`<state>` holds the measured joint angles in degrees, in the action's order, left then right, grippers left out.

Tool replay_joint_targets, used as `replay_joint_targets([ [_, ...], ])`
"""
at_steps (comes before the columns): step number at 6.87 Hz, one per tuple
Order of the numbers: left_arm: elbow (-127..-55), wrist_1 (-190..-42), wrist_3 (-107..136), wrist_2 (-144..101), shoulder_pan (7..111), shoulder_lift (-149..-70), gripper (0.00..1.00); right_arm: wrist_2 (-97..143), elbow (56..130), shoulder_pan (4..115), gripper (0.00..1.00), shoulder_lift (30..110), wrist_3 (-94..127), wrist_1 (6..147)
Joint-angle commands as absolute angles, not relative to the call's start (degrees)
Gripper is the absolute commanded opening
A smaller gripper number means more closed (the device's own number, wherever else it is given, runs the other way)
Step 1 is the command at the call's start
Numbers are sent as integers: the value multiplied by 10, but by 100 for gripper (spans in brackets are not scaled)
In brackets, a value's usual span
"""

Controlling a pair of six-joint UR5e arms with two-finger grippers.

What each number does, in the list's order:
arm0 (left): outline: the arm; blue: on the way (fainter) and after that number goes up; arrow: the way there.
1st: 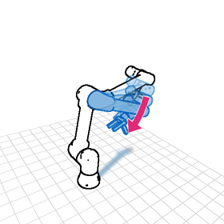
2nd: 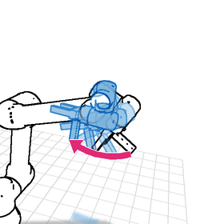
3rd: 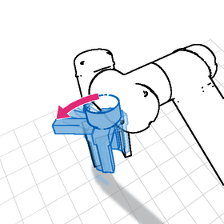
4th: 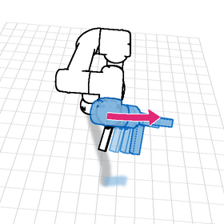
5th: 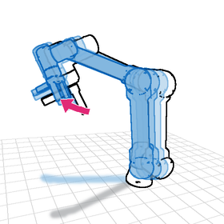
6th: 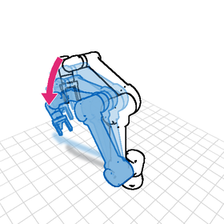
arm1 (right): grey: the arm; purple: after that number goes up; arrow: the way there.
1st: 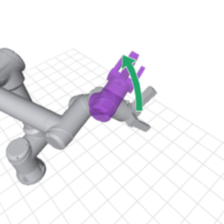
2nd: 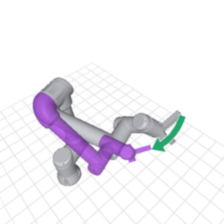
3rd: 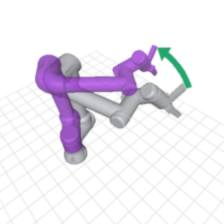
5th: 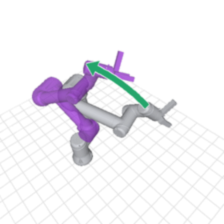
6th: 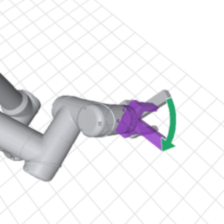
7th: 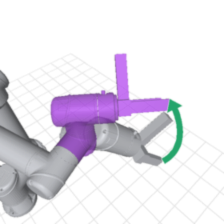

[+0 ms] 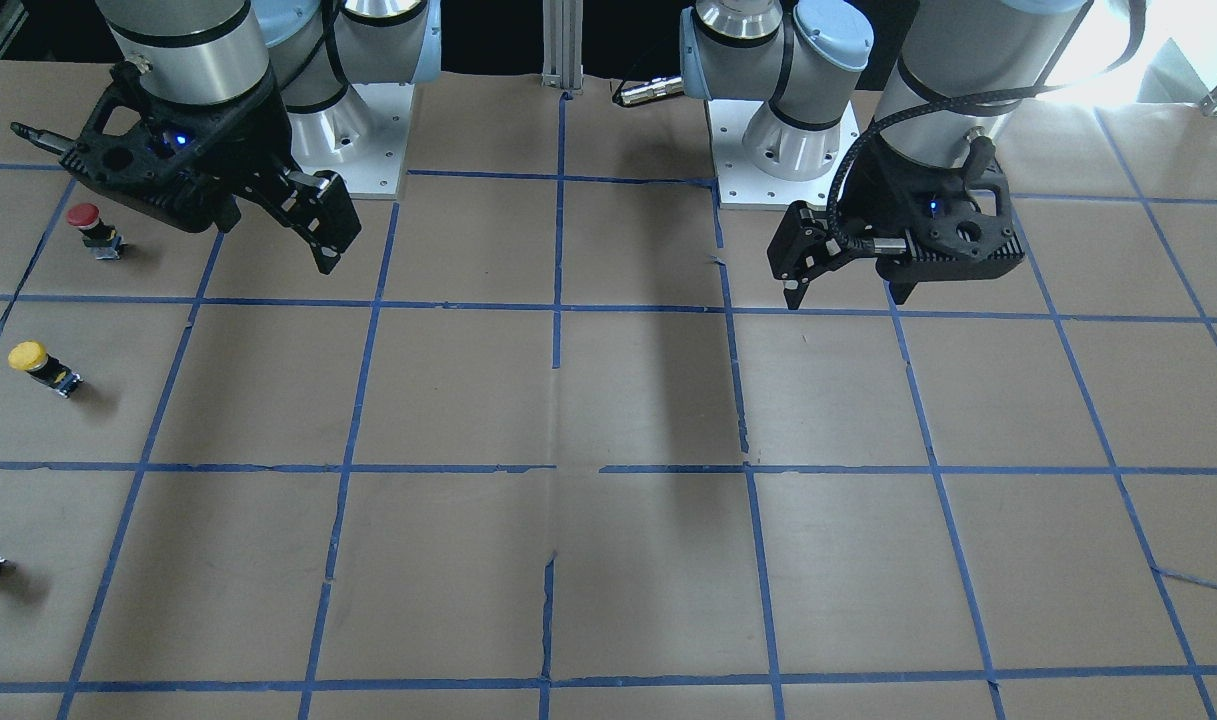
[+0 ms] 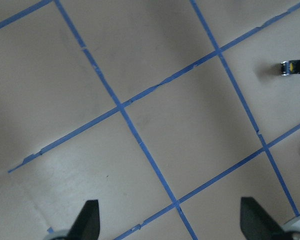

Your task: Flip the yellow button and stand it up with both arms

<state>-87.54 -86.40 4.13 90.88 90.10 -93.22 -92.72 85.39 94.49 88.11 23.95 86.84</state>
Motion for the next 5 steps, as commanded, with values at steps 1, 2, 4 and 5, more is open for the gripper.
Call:
replay_joint_targets([
  [1, -875, -864, 40, 909, 901, -932, 100, -899, 853, 948, 100, 889, 152, 859],
  [2, -875, -864, 41, 909, 901, -933, 100, -903, 853, 951, 100, 898, 146, 857],
  [4, -875, -865, 41, 908, 902, -933, 100, -906, 859, 950, 100, 898, 59, 852],
  [5, -875, -865, 41, 892, 902, -930, 100, -906, 857, 949, 100, 898, 54, 853],
])
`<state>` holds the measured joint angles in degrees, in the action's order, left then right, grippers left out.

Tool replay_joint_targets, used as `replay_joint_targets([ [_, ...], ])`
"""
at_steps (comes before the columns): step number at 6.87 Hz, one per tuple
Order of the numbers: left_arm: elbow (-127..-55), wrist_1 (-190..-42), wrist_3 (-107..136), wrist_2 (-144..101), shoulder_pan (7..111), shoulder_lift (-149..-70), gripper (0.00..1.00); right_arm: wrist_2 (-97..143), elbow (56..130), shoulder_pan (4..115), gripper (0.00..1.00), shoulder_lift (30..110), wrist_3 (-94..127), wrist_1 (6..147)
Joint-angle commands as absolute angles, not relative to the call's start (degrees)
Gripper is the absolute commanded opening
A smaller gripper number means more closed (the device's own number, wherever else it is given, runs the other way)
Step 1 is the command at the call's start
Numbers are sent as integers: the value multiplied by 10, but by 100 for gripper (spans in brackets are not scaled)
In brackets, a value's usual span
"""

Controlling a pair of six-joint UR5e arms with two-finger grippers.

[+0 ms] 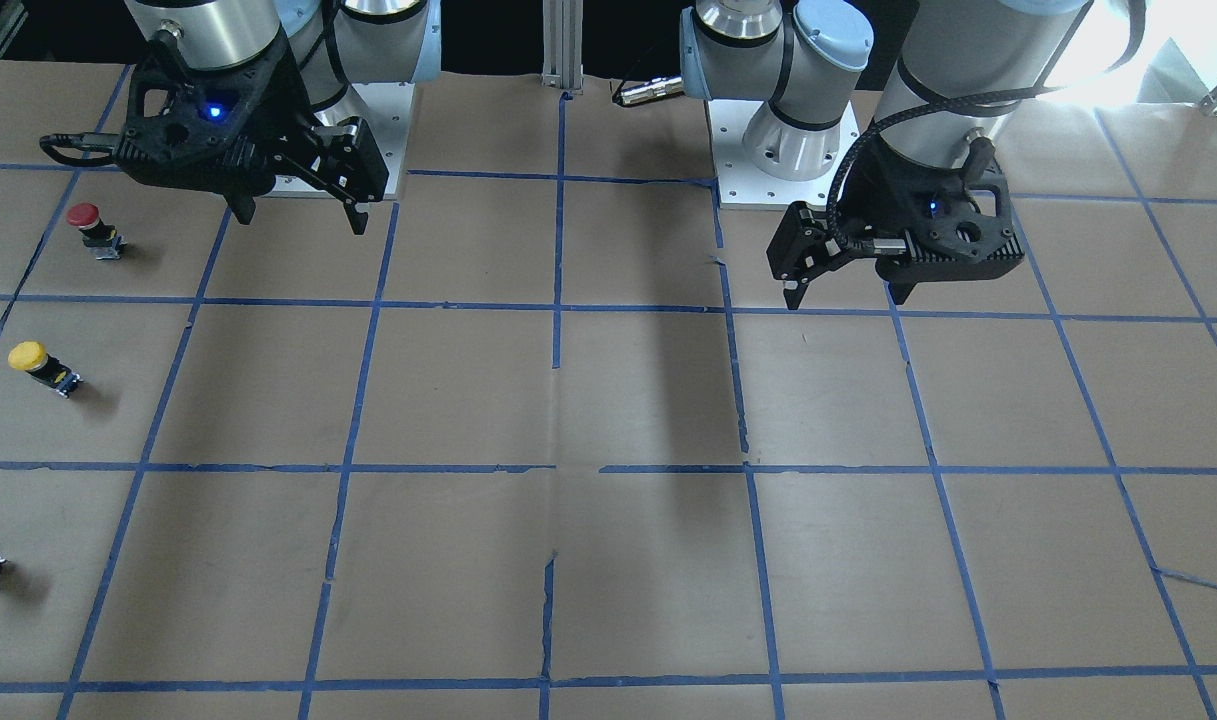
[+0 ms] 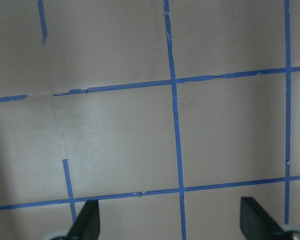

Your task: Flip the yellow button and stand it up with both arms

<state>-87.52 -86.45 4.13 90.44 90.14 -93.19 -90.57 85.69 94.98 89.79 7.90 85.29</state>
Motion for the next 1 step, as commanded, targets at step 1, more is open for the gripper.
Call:
replay_joint_targets([
  [1, -875, -872, 41, 884, 902, -920, 100, -906, 857, 947, 100, 897, 54, 853],
])
